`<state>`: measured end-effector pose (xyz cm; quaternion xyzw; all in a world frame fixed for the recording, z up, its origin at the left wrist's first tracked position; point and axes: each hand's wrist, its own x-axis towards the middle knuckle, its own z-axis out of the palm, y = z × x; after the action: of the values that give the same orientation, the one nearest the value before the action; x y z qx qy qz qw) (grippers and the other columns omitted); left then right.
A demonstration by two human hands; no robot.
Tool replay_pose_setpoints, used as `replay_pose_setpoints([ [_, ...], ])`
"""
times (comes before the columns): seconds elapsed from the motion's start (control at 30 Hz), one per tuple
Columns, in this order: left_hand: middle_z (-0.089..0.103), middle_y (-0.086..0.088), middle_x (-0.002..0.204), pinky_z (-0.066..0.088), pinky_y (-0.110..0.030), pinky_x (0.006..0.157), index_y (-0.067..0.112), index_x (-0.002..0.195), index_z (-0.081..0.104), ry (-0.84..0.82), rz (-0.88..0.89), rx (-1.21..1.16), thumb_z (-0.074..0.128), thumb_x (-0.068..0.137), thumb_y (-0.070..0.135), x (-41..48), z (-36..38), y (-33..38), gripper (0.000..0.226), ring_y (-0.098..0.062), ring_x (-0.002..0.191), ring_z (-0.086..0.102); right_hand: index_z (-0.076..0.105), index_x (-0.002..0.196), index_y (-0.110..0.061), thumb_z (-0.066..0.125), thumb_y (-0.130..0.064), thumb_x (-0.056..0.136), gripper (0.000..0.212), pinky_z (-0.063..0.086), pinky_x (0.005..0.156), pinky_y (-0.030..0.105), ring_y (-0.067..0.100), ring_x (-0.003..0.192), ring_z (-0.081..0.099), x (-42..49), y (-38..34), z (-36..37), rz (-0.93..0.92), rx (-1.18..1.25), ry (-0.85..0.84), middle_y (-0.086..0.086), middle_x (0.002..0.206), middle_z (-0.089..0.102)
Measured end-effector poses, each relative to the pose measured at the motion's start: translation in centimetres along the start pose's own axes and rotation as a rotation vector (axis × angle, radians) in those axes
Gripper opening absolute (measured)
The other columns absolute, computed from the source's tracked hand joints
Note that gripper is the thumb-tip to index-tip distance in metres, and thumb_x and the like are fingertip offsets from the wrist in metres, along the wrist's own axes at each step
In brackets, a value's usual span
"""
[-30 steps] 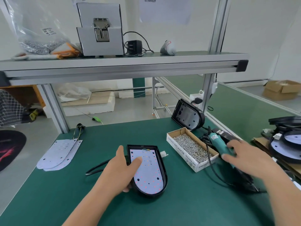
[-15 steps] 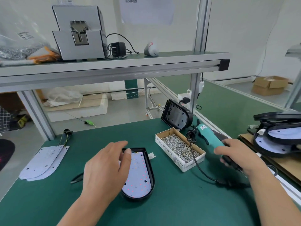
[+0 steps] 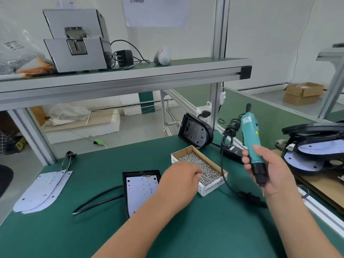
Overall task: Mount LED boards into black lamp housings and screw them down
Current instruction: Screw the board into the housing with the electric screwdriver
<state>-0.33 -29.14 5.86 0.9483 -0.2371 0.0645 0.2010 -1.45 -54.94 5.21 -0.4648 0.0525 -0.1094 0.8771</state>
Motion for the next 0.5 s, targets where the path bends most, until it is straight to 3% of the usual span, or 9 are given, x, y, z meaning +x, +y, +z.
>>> replay_pose_setpoints([
  [0.2, 0.068, -0.002, 0.082, 0.048, -0.040, 0.087, 0.016, 0.085, 0.071, -0.181, 0.049, 0.223, 0.058, 0.101, 0.023, 4.7, 2.3, 2.1, 0.022, -0.032, 0.101, 0.056, 0.048, 0.121, -0.014, 0.048, -0.028, 0.107, 0.019, 0.044, 0.042, 0.018, 0.011, 0.053, 0.048, 0.2, 1.5, 1.2, 0.005, 0.105, -0.060, 0.002, 0.077, 0.050],
  [0.3, 0.076, -0.003, 0.095, 0.047, -0.039, 0.085, 0.021, 0.100, 0.081, -0.266, 0.049, 0.259, 0.062, 0.097, 0.020, 5.9, 3.0, 2.5, 0.019, -0.031, 0.100, 0.064, 0.055, 0.117, -0.012, 0.050, -0.033, 0.107, 0.025, 0.042, 0.043, 0.021, 0.014, 0.054, 0.048, 0.3, 2.1, 1.4, -0.045, 0.018, -0.073, 0.003, 0.077, 0.052],
  [0.5, 0.076, -0.004, 0.107, 0.056, -0.042, 0.091, 0.021, 0.107, 0.081, -0.300, -0.002, 0.173, 0.066, 0.097, 0.022, 6.6, 3.3, 2.1, 0.018, -0.031, 0.104, 0.067, 0.058, 0.119, -0.008, 0.056, -0.031, 0.100, 0.030, 0.043, 0.046, 0.023, 0.016, 0.057, 0.049, 0.1, 2.6, 1.9, -0.040, -0.056, -0.132, 0.004, 0.079, 0.055],
])
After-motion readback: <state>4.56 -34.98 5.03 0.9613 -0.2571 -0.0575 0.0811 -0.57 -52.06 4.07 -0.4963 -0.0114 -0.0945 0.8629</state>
